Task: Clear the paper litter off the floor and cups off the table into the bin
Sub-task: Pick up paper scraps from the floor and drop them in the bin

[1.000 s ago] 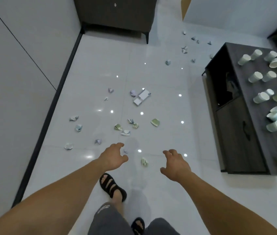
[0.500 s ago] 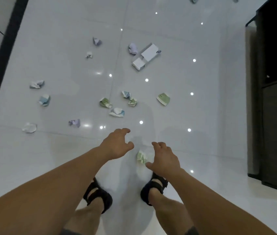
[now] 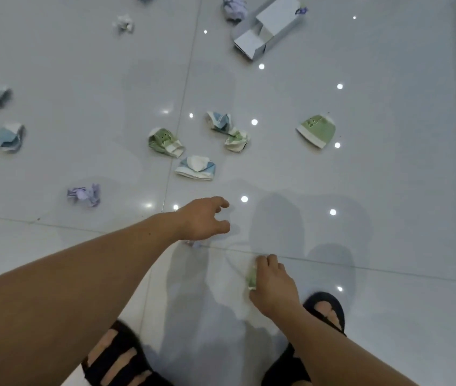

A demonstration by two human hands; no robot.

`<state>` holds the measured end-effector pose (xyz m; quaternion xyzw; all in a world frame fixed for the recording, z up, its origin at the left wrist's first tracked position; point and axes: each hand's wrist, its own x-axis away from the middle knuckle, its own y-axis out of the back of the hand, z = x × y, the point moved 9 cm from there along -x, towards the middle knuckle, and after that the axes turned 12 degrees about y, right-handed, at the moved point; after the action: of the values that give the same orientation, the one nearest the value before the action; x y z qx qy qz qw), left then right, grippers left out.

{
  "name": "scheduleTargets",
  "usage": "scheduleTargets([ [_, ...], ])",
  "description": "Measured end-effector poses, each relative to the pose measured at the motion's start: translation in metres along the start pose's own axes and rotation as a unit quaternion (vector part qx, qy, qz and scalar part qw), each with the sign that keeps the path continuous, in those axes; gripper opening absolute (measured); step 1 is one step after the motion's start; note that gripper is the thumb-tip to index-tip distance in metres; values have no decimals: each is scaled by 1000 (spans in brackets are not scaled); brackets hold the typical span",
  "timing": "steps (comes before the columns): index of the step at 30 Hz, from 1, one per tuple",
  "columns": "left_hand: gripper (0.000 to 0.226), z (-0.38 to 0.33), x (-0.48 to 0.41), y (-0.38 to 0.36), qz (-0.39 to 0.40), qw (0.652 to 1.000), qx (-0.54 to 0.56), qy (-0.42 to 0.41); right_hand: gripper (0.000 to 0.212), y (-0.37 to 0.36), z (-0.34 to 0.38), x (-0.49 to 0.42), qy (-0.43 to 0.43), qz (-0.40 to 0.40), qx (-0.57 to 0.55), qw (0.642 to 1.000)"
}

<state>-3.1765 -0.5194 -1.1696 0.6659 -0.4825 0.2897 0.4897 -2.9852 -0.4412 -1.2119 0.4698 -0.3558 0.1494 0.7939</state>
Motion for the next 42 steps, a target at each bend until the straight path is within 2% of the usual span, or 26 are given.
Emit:
scheduleTargets([
  [4,60,-6,6,18,-14,998,61,-16,64,82,39,-37,84,-131,-41,987],
  [8,36,-14,37,53,-23,975,216,-46,70,201,112,-43,222,-268,-65,935],
  [11,27,-7,66,93,-62,934,348,-44,75,236,160,-26,299,-287,-95,905],
  [14,17,14,89,116,-105,928,356,-32,78,234,189,-10,344,-304,-102,882],
  [15,15,25,95,119,-124,931,343,-21,80,227,193,-10,344,-301,-91,885],
  [17,17,55,100,119,-157,943,293,15,85,198,187,-24,300,-247,-50,920],
  [19,22,92,98,113,-180,952,240,60,82,154,171,-47,229,-142,29,962],
  [20,24,110,95,110,-183,951,235,81,77,131,165,-56,212,-91,62,971],
  [23,29,156,80,97,-184,943,252,119,63,73,155,-77,195,-2,82,977],
  [26,34,178,63,90,-195,942,240,130,50,37,153,-93,188,28,90,978],
  [30,32,181,45,91,-191,943,239,129,29,31,160,-107,196,29,90,976],
  [32,29,175,43,98,-197,944,236,121,26,55,159,-112,183,-7,42,982],
  [35,28,158,45,114,-218,945,223,100,31,118,156,-121,162,-114,-15,980],
  [38,29,145,45,123,-215,948,219,79,35,171,154,-134,164,-209,19,964],
  [40,30,143,42,124,-212,950,217,74,42,184,155,-145,177,-221,56,957],
  [42,30,144,37,122,-210,952,211,74,61,173,153,-162,182,-175,104,962],
])
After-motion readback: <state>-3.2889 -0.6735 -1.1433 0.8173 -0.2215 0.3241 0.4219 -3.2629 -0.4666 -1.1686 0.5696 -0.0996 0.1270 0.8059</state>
